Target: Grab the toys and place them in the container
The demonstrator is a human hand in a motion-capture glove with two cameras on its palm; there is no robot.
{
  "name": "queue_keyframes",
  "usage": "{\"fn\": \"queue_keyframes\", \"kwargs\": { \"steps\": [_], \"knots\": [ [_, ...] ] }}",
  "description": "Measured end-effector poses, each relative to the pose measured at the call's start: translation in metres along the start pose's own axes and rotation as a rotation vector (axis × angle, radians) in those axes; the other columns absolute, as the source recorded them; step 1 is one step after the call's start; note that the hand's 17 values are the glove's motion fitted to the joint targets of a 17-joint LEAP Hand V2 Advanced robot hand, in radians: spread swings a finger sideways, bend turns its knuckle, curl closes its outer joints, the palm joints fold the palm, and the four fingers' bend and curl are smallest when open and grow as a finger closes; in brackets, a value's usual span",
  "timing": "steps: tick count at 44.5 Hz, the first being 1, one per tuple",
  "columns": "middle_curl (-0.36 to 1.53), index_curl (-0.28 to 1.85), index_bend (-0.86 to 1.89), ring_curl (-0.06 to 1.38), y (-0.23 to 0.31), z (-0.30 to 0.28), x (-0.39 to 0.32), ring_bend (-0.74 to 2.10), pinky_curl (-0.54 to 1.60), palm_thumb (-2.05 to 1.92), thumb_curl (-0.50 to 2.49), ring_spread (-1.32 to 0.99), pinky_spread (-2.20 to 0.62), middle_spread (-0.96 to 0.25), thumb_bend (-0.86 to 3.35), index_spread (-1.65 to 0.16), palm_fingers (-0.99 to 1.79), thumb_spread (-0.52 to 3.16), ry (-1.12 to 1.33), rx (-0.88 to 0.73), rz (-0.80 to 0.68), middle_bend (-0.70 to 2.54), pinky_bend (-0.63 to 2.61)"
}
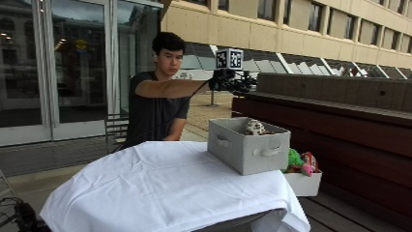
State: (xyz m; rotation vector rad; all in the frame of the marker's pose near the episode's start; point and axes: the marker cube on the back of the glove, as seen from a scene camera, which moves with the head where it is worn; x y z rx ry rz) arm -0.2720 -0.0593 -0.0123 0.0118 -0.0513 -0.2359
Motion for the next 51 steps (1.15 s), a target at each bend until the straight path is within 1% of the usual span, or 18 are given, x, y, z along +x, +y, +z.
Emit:
{"fn": "queue_keyframes", "kwargs": {
  "steps": [6,13,21,27,35,37,40,44,46,51],
  "knots": [
    [0.47,0.13,0.15,0.23,0.009,-0.008,0.052,0.62,0.39,-0.16,0.47,-0.10,-0.09,-0.05,-0.12,-0.30,-0.19,1.01,0.003,0.033,0.046,0.30,1.20],
    [0.45,0.16,0.14,0.21,0.041,-0.015,0.112,0.53,0.36,-0.15,0.38,-0.09,-0.05,-0.04,-0.11,-0.31,-0.15,1.02,0.024,0.068,0.104,0.25,1.13],
    [0.44,0.18,0.13,0.21,0.077,-0.011,0.182,0.47,0.34,-0.14,0.30,-0.10,-0.02,-0.04,-0.11,-0.31,-0.11,1.02,0.043,0.072,0.127,0.21,1.08],
    [0.43,0.18,0.13,0.21,0.102,-0.007,0.220,0.45,0.33,-0.14,0.26,-0.10,-0.02,-0.03,-0.10,-0.31,-0.10,1.03,0.063,0.126,0.169,0.19,1.04],
    [0.43,0.20,0.13,0.21,0.133,-0.003,0.252,0.42,0.32,-0.13,0.22,-0.11,-0.01,-0.03,-0.10,-0.31,-0.08,1.03,0.065,0.132,0.199,0.19,1.01],
    [0.43,0.20,0.13,0.21,0.139,-0.003,0.256,0.42,0.32,-0.14,0.21,-0.11,-0.01,-0.03,-0.10,-0.32,-0.08,1.03,0.063,0.102,0.225,0.19,1.00],
    [0.43,0.20,0.13,0.21,0.155,-0.003,0.258,0.40,0.31,-0.14,0.20,-0.11,-0.01,-0.03,-0.10,-0.31,-0.09,1.03,0.072,0.031,0.306,0.20,0.98],
    [0.43,0.20,0.12,0.21,0.159,0.007,0.274,0.37,0.31,-0.13,0.19,-0.10,0.00,-0.03,-0.09,-0.31,-0.11,1.03,0.090,0.096,0.200,0.20,0.95],
    [0.43,0.20,0.12,0.21,0.159,0.010,0.279,0.36,0.31,-0.13,0.18,-0.10,0.00,-0.03,-0.10,-0.31,-0.11,1.03,0.091,0.100,0.196,0.20,0.95],
    [0.42,0.20,0.12,0.22,0.179,0.006,0.268,0.34,0.31,-0.13,0.17,-0.09,0.00,-0.03,-0.10,-0.31,-0.11,1.03,0.073,-0.033,0.352,0.19,0.93]
  ]
}}
